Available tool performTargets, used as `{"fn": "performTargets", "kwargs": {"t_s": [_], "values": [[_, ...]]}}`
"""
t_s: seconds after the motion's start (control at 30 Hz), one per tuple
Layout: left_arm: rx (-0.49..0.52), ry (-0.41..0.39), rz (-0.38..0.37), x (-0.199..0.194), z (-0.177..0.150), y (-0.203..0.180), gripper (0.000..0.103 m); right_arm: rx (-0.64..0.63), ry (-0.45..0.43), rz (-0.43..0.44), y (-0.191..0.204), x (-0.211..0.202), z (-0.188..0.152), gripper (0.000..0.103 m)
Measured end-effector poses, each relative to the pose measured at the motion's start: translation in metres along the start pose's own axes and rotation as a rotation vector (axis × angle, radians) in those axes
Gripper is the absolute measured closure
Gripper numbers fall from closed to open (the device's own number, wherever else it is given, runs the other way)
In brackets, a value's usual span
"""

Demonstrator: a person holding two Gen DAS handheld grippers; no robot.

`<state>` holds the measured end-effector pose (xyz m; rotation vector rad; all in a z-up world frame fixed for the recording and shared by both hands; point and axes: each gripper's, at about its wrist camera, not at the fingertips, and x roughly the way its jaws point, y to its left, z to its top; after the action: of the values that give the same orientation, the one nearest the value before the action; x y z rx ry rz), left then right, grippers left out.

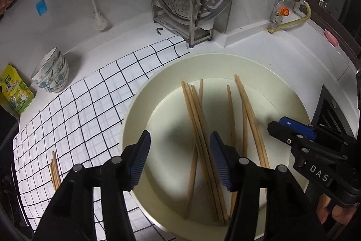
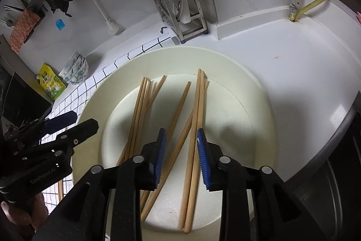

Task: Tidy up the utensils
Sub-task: 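Open both tools to drop the chopsticks into the basin, then move both open tools back over the remaining chopsticks on the cloth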

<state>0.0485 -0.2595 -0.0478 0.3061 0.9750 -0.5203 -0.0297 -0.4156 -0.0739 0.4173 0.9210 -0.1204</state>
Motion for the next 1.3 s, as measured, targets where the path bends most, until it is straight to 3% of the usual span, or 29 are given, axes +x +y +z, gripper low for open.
{"fn": "performTargets", "kwargs": {"t_s": [0.67,1.03,1.3], "values": [[-0.068,-0.057,0.023,-0.048,-0.020,0.047,0.037,-0.059,-0.059,0.029,0.055,-0.032,-0.009,0.058],[-0.124,-0.111,0.064,-0.083,-0.046,0.106,0.030,-0.133,-0.064,0.053,0.114,-0.041,-0.020,0.049],[-0.196,-0.126,0.121,-0.098,-0.076,0.154,0.029,-0.204,-0.032,0.081,0.164,-0.029,-0.031,0.049]]}}
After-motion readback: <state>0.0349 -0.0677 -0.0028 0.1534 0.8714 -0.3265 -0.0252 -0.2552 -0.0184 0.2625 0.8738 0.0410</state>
